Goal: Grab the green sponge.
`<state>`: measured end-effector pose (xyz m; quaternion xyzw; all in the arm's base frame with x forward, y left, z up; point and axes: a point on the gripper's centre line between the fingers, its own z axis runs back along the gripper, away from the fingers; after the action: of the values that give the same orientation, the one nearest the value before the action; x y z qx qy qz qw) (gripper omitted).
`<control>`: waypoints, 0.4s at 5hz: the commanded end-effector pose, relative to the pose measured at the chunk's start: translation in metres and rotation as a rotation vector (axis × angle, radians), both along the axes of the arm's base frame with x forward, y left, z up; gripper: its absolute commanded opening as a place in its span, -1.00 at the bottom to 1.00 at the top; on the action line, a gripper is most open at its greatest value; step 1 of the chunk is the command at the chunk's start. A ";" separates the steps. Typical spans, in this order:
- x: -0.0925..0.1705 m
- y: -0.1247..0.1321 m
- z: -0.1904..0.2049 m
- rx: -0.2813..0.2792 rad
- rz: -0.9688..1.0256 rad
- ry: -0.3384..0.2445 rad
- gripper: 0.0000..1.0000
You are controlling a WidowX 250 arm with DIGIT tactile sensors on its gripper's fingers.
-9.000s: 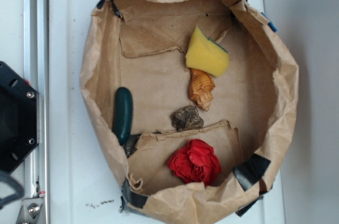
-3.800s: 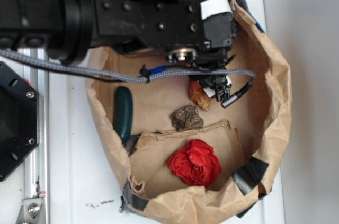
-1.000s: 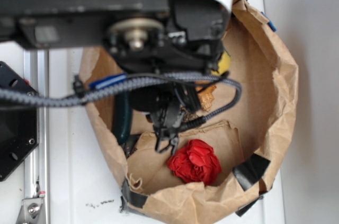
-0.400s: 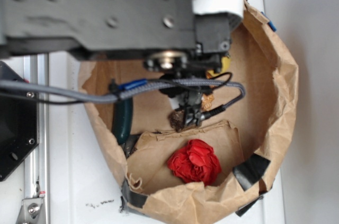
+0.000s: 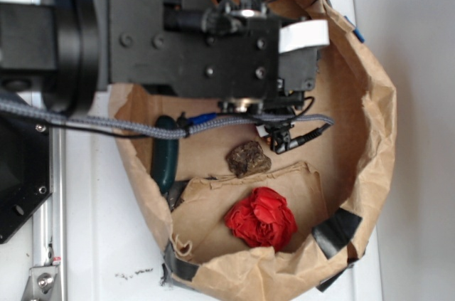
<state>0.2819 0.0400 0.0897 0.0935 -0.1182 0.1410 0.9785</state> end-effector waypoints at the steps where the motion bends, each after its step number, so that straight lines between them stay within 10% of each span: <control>1: -0.005 0.009 0.012 0.007 -0.161 -0.079 1.00; 2: -0.008 0.010 0.016 0.023 -0.247 -0.113 1.00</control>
<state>0.2693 0.0335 0.0876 0.0794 -0.1670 0.0147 0.9826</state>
